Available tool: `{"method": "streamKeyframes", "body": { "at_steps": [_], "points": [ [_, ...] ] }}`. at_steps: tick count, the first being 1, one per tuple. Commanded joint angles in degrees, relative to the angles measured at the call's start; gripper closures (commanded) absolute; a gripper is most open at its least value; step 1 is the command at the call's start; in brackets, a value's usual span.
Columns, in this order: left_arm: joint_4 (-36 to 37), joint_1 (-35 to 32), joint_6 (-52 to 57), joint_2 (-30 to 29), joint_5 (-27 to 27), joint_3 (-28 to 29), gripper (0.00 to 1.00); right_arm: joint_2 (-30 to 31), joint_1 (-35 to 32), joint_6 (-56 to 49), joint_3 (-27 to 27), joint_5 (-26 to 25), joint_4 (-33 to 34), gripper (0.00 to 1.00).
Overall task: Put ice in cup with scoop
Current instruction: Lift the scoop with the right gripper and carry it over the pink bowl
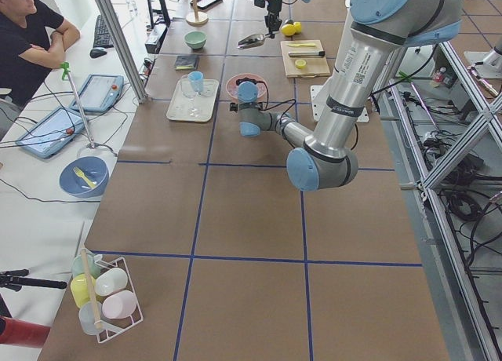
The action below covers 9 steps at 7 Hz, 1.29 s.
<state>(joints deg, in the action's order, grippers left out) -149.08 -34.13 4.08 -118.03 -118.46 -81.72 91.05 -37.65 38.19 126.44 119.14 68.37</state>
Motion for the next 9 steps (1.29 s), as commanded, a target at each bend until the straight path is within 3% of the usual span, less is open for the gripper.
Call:
{"method": "streamKeyframes", "body": {
  "at_steps": [1,2,4,5,7,9],
  "points": [
    [-0.2,0.1,-0.1,-0.1,0.1,0.1,0.00,-10.9,1.0,-6.4,0.0,0.0,14.4,1.00],
    [-0.2,0.1,-0.1,-0.1,0.1,0.1,0.00,-16.0,1.3,-8.0,-0.2,0.0,21.3,1.00],
    [-0.2,0.1,-0.1,-0.1,0.2,0.2,0.00,-28.6,1.4,-16.7,-0.2,-1.5,44.4,1.00],
    [-0.3,0.1,-0.1,-0.1,0.3,0.2,0.00,-33.2,2.0,-20.7,-1.1,-4.3,52.8,1.00],
    [-0.4,0.2,-0.1,-0.1,0.3,0.3,0.00,-40.6,2.1,-30.2,-4.9,-6.6,63.7,1.00],
    [-0.5,0.2,-0.2,-0.1,0.3,0.3,0.00,-47.2,5.0,-32.4,-9.0,-13.8,72.9,1.00]
  ]
}}
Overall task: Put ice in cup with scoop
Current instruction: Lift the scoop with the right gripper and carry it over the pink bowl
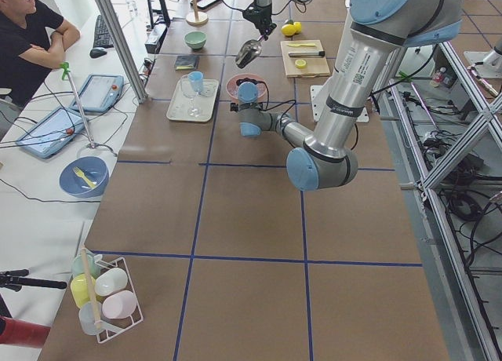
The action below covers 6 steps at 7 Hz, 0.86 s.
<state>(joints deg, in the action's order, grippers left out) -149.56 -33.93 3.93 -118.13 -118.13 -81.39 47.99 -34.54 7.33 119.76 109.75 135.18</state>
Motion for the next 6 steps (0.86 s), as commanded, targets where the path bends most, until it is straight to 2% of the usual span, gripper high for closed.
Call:
{"method": "streamKeyframes", "body": {
  "at_steps": [1,3,4,6],
  "points": [
    [-0.1,0.0,-0.1,0.0,0.1,0.1,0.00,-7.9,2.6,-1.5,-5.1,-6.3,11.2,1.00],
    [-0.3,0.1,-0.1,0.1,0.1,0.4,0.00,-16.3,3.2,-9.6,-17.0,-9.3,16.0,1.00],
    [-1.6,0.4,-0.1,0.2,0.1,1.1,0.00,-18.8,3.3,-11.1,-20.6,-9.5,18.9,1.00],
    [-2.6,0.6,-0.2,0.2,0.2,1.7,0.00,-19.4,4.6,-17.3,-22.3,-13.7,21.9,1.00]
  ]
}}
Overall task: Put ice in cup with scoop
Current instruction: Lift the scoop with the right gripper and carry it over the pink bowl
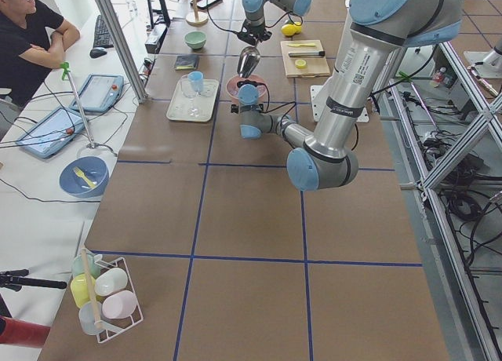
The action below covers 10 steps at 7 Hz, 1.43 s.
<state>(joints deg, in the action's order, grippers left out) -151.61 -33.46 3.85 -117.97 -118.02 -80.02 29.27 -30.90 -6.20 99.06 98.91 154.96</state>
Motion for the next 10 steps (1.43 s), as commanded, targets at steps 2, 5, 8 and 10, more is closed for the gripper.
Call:
{"method": "streamKeyframes", "body": {
  "at_steps": [2,5,8,10],
  "points": [
    [-0.6,0.2,-0.1,0.0,0.0,0.3,0.00,-1.6,2.6,-4.8,-5.3,-3.5,2.1,1.00],
    [-0.6,0.2,-0.1,0.0,0.0,0.2,0.00,-0.6,5.5,-4.5,-5.4,-3.5,0.4,1.00],
    [-0.6,0.2,-0.1,0.0,0.1,0.2,0.00,2.3,4.1,-3.6,-5.7,-2.3,-6.5,1.00],
    [-0.6,0.2,-0.1,-0.1,0.1,0.1,0.00,4.4,1.1,-2.9,-5.7,1.6,-11.4,1.00]
  ]
}}
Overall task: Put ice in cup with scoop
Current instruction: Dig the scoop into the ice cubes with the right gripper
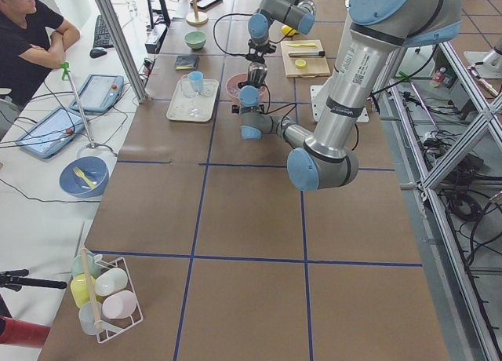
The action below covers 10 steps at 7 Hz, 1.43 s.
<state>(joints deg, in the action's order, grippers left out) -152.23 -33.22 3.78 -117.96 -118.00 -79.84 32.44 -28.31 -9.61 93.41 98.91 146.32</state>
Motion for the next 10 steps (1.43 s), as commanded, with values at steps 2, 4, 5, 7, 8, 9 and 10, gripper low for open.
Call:
{"method": "streamKeyframes", "body": {
  "at_steps": [2,4,5,7,8,9,10],
  "points": [
    [0.0,0.0,0.0,-0.1,0.0,-0.1,0.00,2.4,-3.3,2.4,-0.1,6.3,-3.9,1.00],
    [-0.1,0.0,0.1,-0.1,0.0,-0.1,0.00,5.8,-3.2,3.4,0.2,8.6,-10.1,1.00],
    [-0.1,0.0,0.1,-0.1,0.0,-0.1,0.00,6.8,-3.2,3.8,0.2,9.5,-12.1,1.00],
    [-0.1,0.1,0.1,-0.2,0.0,-0.1,0.00,7.5,-3.2,5.8,0.5,11.5,-13.7,1.00],
    [-0.1,0.1,0.1,-0.2,0.0,-0.2,0.00,8.1,-3.1,6.9,0.5,11.8,-15.1,1.00],
    [-0.1,0.1,0.1,-0.2,0.0,-0.2,0.00,8.2,-3.1,7.0,0.6,13.1,-16.1,1.00],
    [-0.1,0.1,0.1,-0.2,0.0,-0.2,0.00,8.2,-3.1,7.1,0.6,13.2,-16.3,1.00]
  ]
}}
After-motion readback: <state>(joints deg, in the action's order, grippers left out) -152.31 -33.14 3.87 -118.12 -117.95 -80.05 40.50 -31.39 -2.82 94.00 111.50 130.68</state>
